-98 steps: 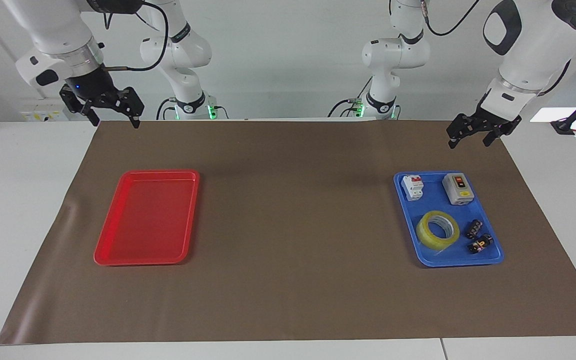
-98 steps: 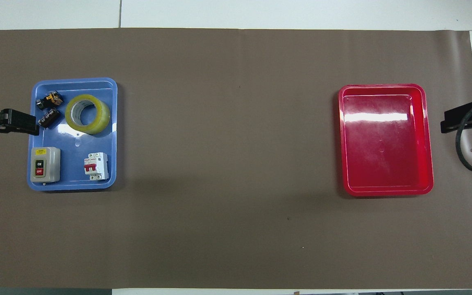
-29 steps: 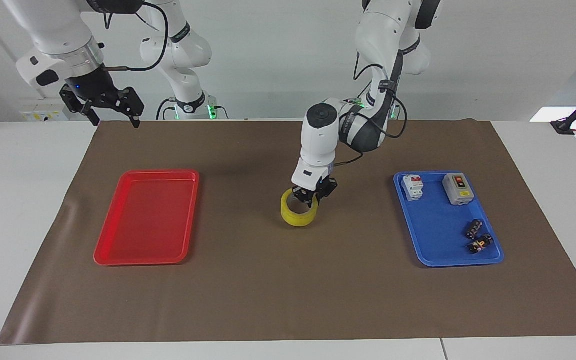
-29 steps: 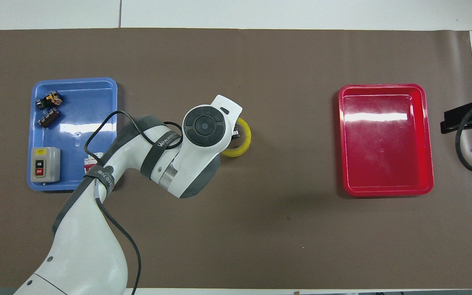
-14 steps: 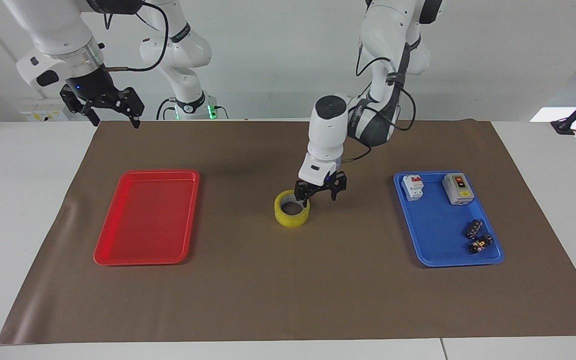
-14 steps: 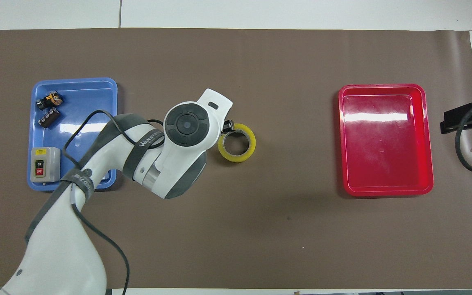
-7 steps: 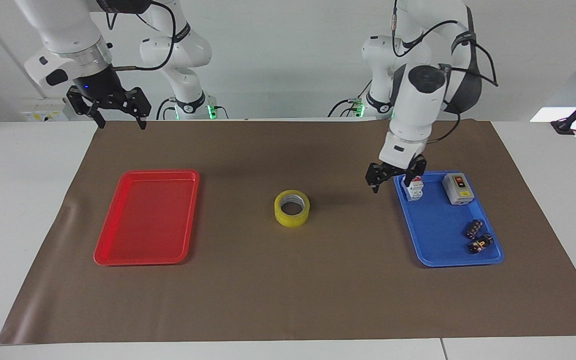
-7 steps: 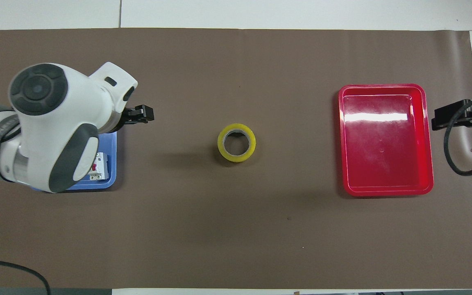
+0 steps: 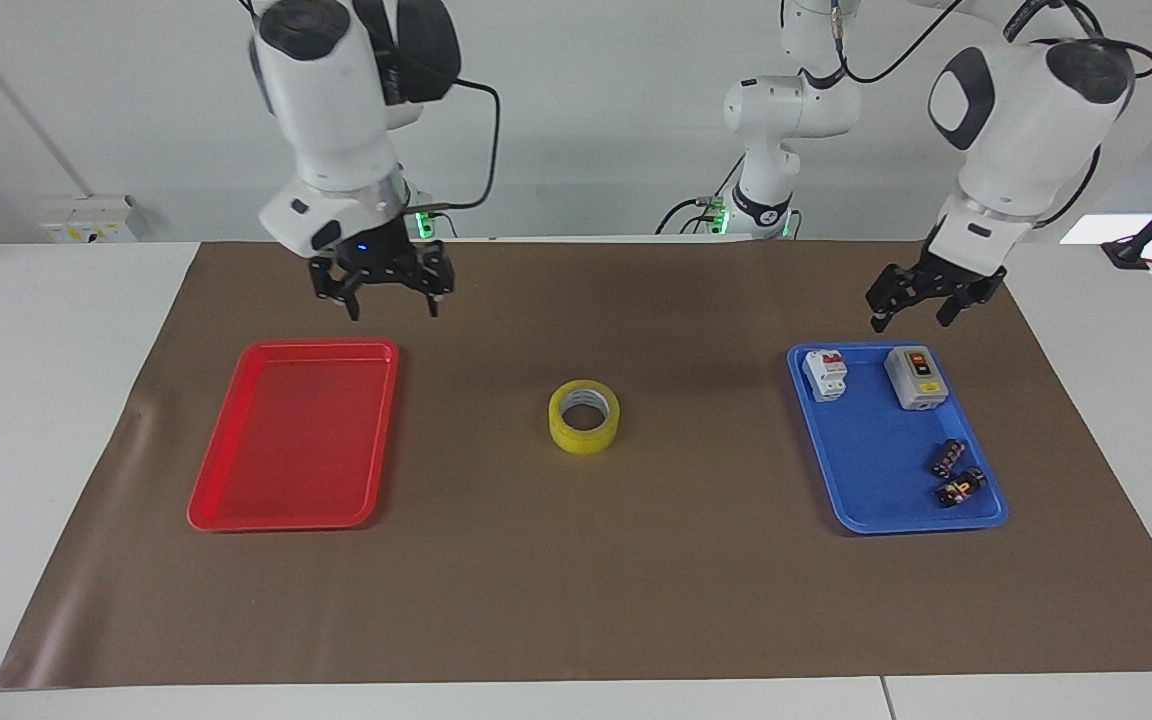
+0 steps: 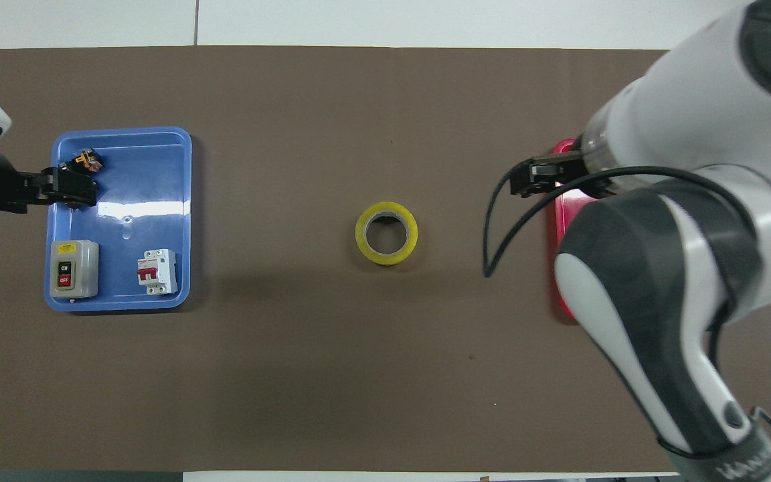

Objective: Place and move tape with both arms
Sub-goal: 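Grasp the yellow tape roll with the right gripper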

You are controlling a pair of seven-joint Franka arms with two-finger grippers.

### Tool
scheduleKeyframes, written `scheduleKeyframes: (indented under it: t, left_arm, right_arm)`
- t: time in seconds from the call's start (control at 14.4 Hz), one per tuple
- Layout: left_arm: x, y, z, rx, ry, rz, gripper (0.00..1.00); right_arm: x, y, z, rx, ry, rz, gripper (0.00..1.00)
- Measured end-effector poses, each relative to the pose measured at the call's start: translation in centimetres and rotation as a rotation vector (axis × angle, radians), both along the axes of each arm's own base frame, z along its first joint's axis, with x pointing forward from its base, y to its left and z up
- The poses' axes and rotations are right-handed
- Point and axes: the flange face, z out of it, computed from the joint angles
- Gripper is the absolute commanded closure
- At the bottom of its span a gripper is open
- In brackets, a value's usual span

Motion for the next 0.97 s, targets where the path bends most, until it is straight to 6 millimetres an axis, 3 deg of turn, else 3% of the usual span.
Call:
scheduleKeyframes:
  t: [0.21, 0.55, 0.83, 0.97]
  left_arm:
    - [-0.4, 2.1, 2.5, -0.010, 0.015, -0.007, 0.00]
    - [-0.7, 1.4, 1.6, -0.012, 0.054, -0.022, 0.00]
    - [-0.8, 1.2, 1.6, -0.012, 0.056, -0.026, 0.00]
    - [-0.8, 1.2, 1.6, -0.012, 0.056, -0.027, 0.00]
  right_arm:
    - [0.7, 5.5, -5.0, 0.014, -0.022, 0.003, 0.00]
    - [0.0, 8.3, -12.6, 0.035, -0.057, 0.044, 0.00]
    - [-1.0, 12.4, -19.3, 0.041, -0.059, 0.108, 0.00]
    - [-1.4, 12.7, -22.2, 0.044, -0.062, 0.131, 0.00]
